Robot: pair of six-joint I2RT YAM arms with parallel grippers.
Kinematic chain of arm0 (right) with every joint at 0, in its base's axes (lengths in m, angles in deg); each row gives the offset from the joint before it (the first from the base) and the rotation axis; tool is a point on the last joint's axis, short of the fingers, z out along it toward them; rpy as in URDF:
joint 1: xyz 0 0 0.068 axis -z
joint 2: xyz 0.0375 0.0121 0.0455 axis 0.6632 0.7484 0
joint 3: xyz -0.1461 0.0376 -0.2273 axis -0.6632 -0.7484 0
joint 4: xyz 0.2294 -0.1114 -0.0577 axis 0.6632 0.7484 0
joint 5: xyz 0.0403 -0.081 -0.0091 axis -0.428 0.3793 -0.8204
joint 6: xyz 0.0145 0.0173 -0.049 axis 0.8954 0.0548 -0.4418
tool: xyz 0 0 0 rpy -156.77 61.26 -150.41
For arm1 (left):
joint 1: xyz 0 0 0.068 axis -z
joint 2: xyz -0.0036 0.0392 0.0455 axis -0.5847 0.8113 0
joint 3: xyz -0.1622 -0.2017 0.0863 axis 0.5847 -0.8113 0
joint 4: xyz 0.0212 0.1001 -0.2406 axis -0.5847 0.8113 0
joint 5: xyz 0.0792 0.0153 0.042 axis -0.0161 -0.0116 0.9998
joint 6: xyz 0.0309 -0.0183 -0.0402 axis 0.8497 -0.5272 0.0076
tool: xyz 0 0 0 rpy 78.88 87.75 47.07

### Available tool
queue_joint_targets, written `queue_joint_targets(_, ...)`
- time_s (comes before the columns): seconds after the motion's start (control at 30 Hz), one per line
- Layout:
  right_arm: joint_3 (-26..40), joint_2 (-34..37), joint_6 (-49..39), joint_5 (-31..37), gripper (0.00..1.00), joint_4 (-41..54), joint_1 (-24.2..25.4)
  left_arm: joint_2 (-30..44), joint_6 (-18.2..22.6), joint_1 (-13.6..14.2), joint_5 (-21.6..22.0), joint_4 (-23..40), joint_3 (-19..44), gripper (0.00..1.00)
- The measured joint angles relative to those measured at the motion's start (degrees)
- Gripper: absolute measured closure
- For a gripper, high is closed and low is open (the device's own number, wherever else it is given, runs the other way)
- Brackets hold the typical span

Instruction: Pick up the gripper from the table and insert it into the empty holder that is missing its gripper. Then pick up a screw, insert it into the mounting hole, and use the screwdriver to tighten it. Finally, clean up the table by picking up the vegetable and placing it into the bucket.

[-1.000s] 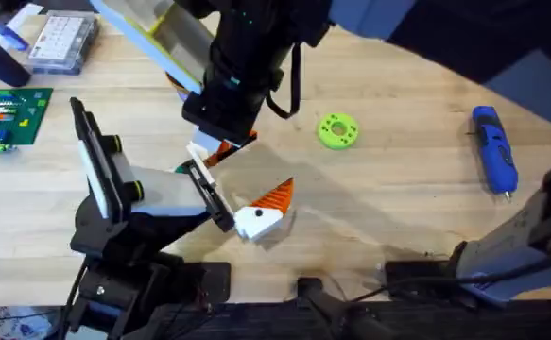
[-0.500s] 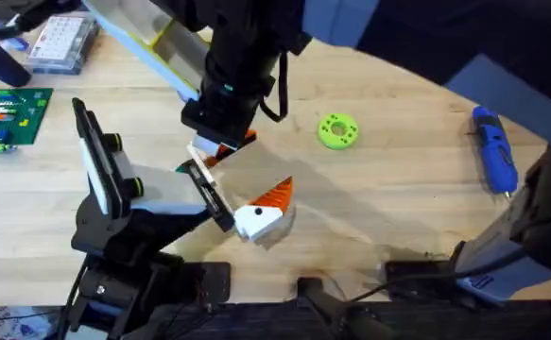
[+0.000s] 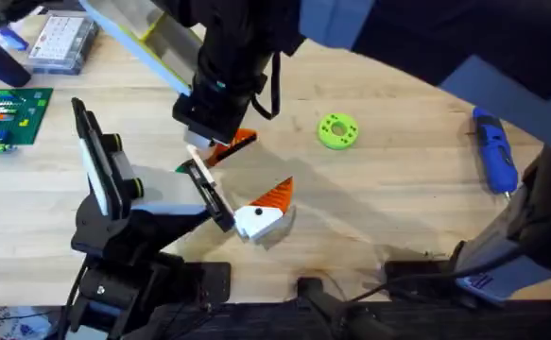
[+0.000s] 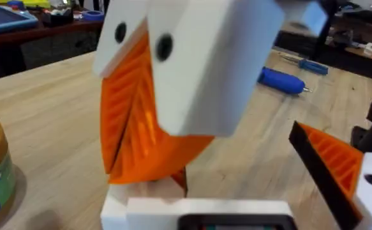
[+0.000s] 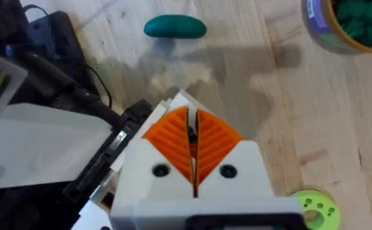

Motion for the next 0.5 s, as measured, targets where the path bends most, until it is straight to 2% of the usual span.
queue_joint_targets(0.5,0.0,0.1,1.4,0.0,0.989,1.1,0.0,0.0,-0.2,0.0,-0.3,0.0,0.0,0.008)
